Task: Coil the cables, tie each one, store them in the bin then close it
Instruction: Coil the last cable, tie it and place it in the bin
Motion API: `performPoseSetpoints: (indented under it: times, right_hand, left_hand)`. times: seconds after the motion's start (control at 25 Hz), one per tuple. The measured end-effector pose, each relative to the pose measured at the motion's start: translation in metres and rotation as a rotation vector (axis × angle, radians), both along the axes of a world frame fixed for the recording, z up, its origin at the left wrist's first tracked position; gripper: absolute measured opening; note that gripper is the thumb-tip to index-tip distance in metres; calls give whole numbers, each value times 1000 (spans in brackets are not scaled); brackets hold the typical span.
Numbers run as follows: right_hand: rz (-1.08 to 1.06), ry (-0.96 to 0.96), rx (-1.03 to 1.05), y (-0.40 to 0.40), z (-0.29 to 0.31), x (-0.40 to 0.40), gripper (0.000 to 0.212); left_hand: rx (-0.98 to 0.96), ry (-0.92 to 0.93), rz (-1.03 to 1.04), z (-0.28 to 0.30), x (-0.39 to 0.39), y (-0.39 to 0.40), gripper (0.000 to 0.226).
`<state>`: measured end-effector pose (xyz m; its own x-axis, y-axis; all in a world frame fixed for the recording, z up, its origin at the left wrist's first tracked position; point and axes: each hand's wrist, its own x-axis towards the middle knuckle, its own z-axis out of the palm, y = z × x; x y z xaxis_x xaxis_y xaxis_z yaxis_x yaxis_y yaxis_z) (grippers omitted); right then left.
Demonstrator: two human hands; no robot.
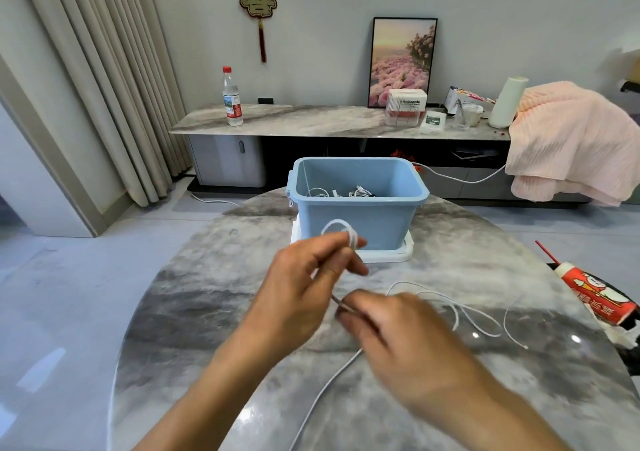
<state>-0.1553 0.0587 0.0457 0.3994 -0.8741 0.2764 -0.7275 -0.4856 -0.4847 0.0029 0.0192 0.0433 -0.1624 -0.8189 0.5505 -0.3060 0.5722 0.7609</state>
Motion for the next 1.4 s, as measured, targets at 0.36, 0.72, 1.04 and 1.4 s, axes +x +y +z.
performPoseSetpoints:
  times: [0.36,0.72,1.04,1.4]
  right_hand:
    - [276,-463,-82,-16,31,-45,8]
    - [3,-684,-225,-30,20,-57,20]
    - [-52,-1248,722,-5,-16,15,16]
    - [4,-244,531,9,12,-7,23]
  left_hand:
    - [317,29,-470,4,-11,13,26]
    - [663,419,-733,11,-10,16,25]
    - [696,1031,-441,4,-10,13,25]
    - [-281,-674,56,-13,12,-8,16]
